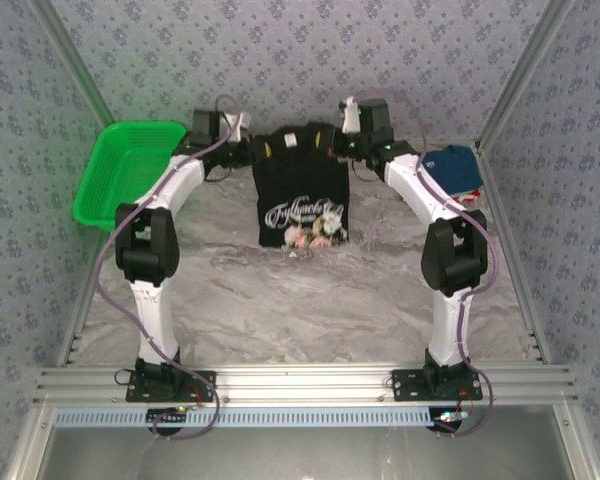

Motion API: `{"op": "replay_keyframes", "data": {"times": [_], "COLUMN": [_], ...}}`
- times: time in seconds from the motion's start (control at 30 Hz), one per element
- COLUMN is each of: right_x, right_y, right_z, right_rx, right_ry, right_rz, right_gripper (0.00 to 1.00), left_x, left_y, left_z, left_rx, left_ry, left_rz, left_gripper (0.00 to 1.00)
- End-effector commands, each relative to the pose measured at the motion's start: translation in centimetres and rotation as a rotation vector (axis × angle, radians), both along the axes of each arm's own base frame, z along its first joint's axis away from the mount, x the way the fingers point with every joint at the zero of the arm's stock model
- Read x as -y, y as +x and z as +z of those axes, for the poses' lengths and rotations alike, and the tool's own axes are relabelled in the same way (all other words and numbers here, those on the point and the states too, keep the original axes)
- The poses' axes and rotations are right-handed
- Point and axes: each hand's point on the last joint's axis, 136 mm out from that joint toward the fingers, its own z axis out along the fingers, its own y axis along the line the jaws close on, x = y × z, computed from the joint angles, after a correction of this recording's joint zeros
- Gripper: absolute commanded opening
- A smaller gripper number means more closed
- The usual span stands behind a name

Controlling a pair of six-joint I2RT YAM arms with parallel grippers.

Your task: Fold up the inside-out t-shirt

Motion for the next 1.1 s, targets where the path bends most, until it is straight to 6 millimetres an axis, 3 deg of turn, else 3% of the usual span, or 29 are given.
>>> {"op": "replay_keyframes", "data": {"times": [0.0,0.07,0.13,0.3,0.43,0.57,0.63,0.73,1.07], "right_x": [-0.1,-0.2,-0.1,0.5,1.4,2.5,2.7,2.5,0.5], "right_y": [-1.1,-2.6,-4.5,-11.4,-17.6,-22.0,-22.5,-22.1,-14.9], "right_z": [4.2,4.7,3.7,-0.9,-6.5,-10.2,-10.6,-11.2,-12.9], "right_rx": [0.095,0.122,0.113,0.038,-0.072,-0.168,-0.172,-0.189,-0.205], "right_ry": [0.003,-0.009,-0.021,-0.061,-0.133,-0.169,-0.174,-0.185,-0.294], "right_rz": [0.047,0.067,0.077,0.105,0.111,0.097,0.09,0.104,0.176], "right_gripper": [0.0,0.0,0.0,0.0,0.0,0.0,0.0,0.0,0.0], "left_x": [-0.3,-0.3,-0.2,1.0,2.3,3.2,3.4,3.1,2.4], "left_y": [-2.4,-3.9,-5.8,-12.6,-19.5,-24.8,-25.4,-24.6,-19.1], "left_z": [6.4,6.3,5.2,0.6,-4.9,-8.8,-9.1,-9.2,-11.0], "left_rx": [0.08,0.084,0.07,-0.018,-0.12,-0.173,-0.171,-0.148,-0.161], "left_ry": [-0.017,-0.023,-0.033,-0.041,0.019,0.086,0.093,0.12,0.142], "left_rz": [-0.017,-0.024,-0.032,-0.087,-0.138,-0.164,-0.166,-0.132,-0.034], "left_gripper": [0.0,0.0,0.0,0.0,0.0,0.0,0.0,0.0,0.0]}}
